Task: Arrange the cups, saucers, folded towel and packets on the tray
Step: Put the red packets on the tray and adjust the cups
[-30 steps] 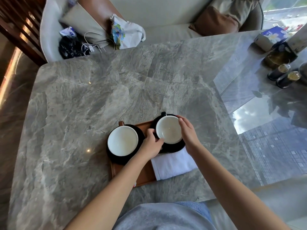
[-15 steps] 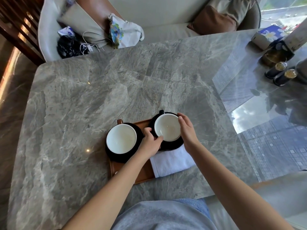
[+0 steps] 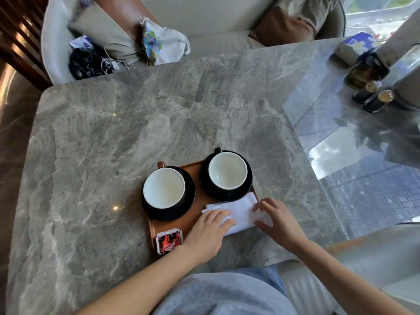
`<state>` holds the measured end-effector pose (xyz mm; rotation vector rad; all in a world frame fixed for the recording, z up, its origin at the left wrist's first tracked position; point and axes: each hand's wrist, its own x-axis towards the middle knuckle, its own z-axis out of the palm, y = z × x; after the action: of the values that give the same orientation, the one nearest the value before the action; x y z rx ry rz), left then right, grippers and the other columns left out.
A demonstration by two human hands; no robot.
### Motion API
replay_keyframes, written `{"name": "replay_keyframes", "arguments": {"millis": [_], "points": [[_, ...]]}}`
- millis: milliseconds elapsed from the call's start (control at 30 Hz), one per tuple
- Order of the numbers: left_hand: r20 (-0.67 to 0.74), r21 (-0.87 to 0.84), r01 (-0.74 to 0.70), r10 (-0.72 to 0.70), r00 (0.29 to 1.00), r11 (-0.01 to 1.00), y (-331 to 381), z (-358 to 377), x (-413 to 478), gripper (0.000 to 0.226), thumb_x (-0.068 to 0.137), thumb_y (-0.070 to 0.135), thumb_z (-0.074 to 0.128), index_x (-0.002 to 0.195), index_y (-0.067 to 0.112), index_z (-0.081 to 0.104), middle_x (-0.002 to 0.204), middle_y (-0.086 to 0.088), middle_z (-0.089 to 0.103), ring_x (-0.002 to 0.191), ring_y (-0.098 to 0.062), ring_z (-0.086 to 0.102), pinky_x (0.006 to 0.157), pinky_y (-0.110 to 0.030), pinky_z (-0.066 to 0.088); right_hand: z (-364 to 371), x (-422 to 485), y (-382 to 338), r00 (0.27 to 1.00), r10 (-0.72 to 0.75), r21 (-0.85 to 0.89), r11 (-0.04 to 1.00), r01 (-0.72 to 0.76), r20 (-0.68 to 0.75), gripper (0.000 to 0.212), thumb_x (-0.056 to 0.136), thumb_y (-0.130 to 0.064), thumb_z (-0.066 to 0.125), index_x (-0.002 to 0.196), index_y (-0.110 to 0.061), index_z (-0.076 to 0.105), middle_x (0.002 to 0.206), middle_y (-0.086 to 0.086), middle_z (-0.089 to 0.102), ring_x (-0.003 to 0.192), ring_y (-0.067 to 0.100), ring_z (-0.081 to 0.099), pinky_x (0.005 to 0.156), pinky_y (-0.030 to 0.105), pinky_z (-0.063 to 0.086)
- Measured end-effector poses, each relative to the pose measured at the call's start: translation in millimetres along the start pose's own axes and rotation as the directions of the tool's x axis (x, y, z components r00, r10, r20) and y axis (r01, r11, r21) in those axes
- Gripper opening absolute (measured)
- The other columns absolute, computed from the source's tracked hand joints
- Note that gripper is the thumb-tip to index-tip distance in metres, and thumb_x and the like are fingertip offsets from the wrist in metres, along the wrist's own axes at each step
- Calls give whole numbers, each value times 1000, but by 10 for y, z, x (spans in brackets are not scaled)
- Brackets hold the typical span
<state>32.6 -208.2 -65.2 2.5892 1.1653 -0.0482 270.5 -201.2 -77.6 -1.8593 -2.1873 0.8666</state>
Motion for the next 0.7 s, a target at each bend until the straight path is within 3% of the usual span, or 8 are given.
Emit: {"name": "replay_keyframes", "arguments": {"millis": [167, 367, 533, 700], "points": [[1, 5, 6, -6, 1000, 1000, -56, 1, -73, 49, 59, 18, 63, 106, 28, 58, 118, 3, 61, 106, -17, 60, 92, -26, 47, 122, 10, -129, 995, 14, -62, 998, -20, -95, 30, 77, -32, 72, 104, -29, 61, 108, -9, 59, 106, 19, 49, 88, 33, 37], [13, 0, 63, -63, 998, 998, -139, -4, -220, 51, 61, 15, 62, 110, 27, 55, 123, 3, 58, 110, -18, 58, 94, -27, 45, 250, 42, -236, 996, -21, -72, 997, 15, -87, 31, 75, -28, 73, 103, -28, 60, 104, -8, 59, 103, 19, 53, 92, 32, 33], [32, -74, 93, -91, 995, 993, -120, 30, -202, 51, 73, 7, 46, 122, 22, 46, 137, -3, 44, 127, -24, 41, 107, -34, 31, 268, 83, -270, 998, 15, -50, 999, -19, -66, 32, 75, -23, 71, 104, -26, 59, 107, -6, 57, 105, 19, 54, 88, 26, 29], [68, -74, 65, -60, 996, 995, -174, 26, -191, 49, 82, 11, 40, 129, 22, 37, 145, -1, 31, 133, -21, 28, 111, -32, 20, 234, 77, -307, 998, 15, -73, 997, -19, -53, 33, 76, -26, 70, 106, -27, 58, 108, -7, 56, 105, 18, 53, 91, 28, 32]]}}
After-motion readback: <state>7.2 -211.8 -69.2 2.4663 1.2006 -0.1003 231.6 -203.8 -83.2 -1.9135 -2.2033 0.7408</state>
